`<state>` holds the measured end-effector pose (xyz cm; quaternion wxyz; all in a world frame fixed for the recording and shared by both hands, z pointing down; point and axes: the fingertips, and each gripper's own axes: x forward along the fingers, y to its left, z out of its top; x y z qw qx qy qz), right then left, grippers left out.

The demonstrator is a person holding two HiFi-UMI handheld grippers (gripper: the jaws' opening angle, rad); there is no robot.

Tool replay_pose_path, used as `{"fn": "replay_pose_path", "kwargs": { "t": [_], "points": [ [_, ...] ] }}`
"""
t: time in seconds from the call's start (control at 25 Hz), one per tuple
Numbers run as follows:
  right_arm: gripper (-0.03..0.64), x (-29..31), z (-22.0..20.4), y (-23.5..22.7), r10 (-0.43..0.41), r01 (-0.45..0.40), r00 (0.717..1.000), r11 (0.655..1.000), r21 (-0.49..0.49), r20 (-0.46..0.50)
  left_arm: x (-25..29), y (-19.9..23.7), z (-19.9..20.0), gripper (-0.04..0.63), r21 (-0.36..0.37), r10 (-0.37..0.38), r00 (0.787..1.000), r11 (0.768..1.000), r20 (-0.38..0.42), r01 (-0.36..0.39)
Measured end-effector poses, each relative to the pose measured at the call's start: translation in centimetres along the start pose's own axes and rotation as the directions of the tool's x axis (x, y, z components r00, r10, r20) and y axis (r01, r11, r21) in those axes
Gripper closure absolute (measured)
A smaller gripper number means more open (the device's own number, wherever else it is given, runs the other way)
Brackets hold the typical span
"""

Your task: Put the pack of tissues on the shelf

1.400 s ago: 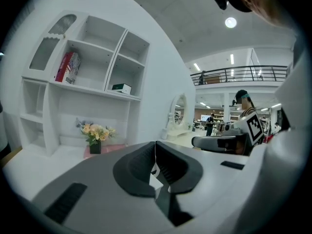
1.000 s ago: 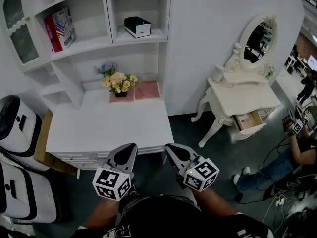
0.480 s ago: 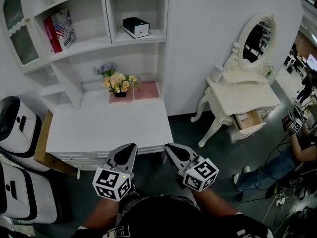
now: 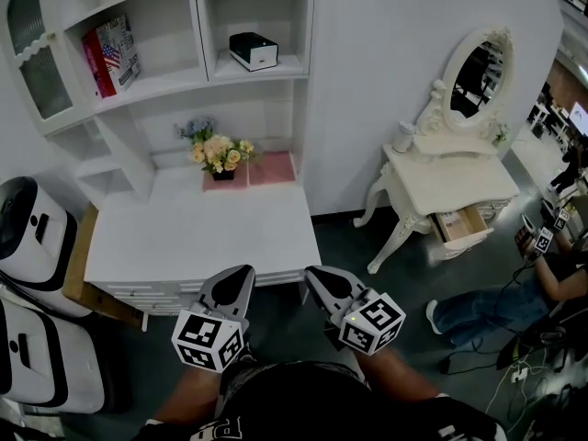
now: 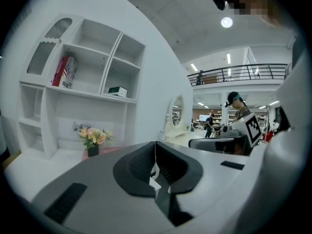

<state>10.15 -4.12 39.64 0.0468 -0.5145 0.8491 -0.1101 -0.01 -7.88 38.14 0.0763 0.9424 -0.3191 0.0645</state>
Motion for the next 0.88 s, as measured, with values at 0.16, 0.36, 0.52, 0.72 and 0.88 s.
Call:
{"fn": "replay_pose_path", "kwargs": {
  "t": [0.16, 0.36, 0.52, 0.72, 0.88],
  "points": [
    [0.609, 0.03, -0.19, -0.08, 0.0, 0.0, 1.0, 1.0, -0.001, -0.002, 0.15, 0.0, -0.05, 0.58, -0.001, -0.002, 1.0, 1.0, 0.0, 0.002],
    [0.609, 0.03, -0.15, -0.11, -0.001, 0.001, 1.0, 1.0, 0.0, -0.002, 0.24, -0.08, -0.02, 0.58, 0.001, -0.005, 1.0, 1.0, -0.002, 0.005],
    [0.609, 0.02, -0.15, -0.01, 0.0, 0.0, 1.0, 1.0, -0.004, 0.0, 0.17, -0.09, 0.01, 0.58, 0.003, -0.004, 1.0, 1.0, -0.001, 0.004],
    [0.609, 0.04, -0.21, 0.09, 0.001, -0.001, 1.0, 1.0, -0.008, 0.0, 0.04, -0.01, 0.03, 0.58, 0.006, -0.003, 1.0, 1.0, 0.003, 0.003],
    [0.609, 0.16, -0.2, 0.23, 0.002, -0.002, 1.0, 1.0, -0.011, 0.001, -0.1, 0.13, 0.05, 0.58, 0.005, 0.0, 1.0, 1.0, 0.004, 0.0]
  ]
}}
